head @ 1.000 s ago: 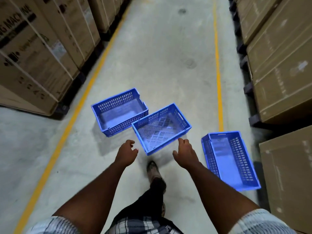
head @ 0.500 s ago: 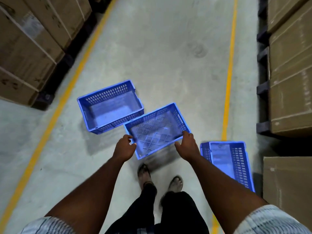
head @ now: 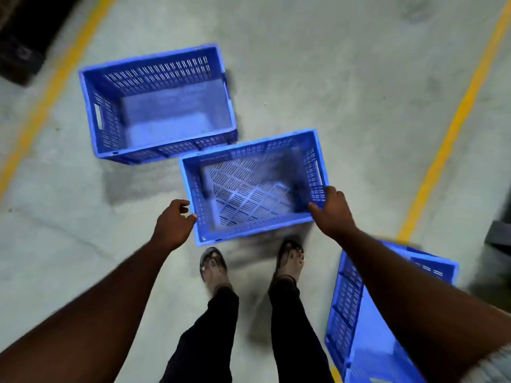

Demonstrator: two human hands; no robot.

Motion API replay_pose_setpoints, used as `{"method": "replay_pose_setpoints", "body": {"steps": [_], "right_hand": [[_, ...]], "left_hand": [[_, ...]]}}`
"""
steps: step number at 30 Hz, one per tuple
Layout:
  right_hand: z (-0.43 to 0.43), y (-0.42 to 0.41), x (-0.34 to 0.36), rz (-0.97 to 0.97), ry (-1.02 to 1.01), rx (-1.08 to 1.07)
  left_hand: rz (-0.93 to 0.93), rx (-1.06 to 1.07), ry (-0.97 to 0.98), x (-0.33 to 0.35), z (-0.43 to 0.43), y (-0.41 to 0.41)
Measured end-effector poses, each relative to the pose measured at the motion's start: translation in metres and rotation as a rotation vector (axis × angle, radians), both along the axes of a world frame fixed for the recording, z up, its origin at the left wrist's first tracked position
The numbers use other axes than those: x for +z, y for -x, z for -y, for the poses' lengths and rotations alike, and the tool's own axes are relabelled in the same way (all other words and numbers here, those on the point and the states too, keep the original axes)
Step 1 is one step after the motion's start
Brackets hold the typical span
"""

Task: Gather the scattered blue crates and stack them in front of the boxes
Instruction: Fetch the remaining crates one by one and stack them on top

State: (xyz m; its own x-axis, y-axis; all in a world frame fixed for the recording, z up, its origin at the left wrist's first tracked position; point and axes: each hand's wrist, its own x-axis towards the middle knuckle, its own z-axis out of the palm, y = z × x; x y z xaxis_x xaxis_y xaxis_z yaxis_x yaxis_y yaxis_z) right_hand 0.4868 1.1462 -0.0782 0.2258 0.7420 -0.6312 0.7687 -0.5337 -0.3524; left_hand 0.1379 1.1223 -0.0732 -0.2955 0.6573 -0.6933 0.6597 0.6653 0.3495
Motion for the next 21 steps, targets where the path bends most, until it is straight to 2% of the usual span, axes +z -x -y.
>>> {"method": "replay_pose_setpoints", "body": {"steps": [4, 9, 11, 14, 21], "right_hand": [[-0.033, -0.033, -0.100, 0.034, -0.022, -0.141], [-0.057, -0.062, -0.179, 0.123, -0.017, -0.026], [-0.061, -0.067, -0.195, 0.124, -0.014, 0.028], [-0.066, -0.065, -0.209, 0.091, -0.020, -0.019], [-0.080, -0.051, -0.225, 0.023, -0.111, -0.173]], "left_hand": [[-0.068, 0.051, -0.013, -0.102, -0.004, -0.003], [-0.154, 0.202, -0.090, -0.186, -0.011, -0.002], [-0.196, 0.247, -0.153, -0.202, -0.010, 0.002], [-0.230, 0.312, -0.185, -0.212, -0.008, 0.003], [-0.221, 0.423, -0.099, -0.235, -0.018, 0.007]]}}
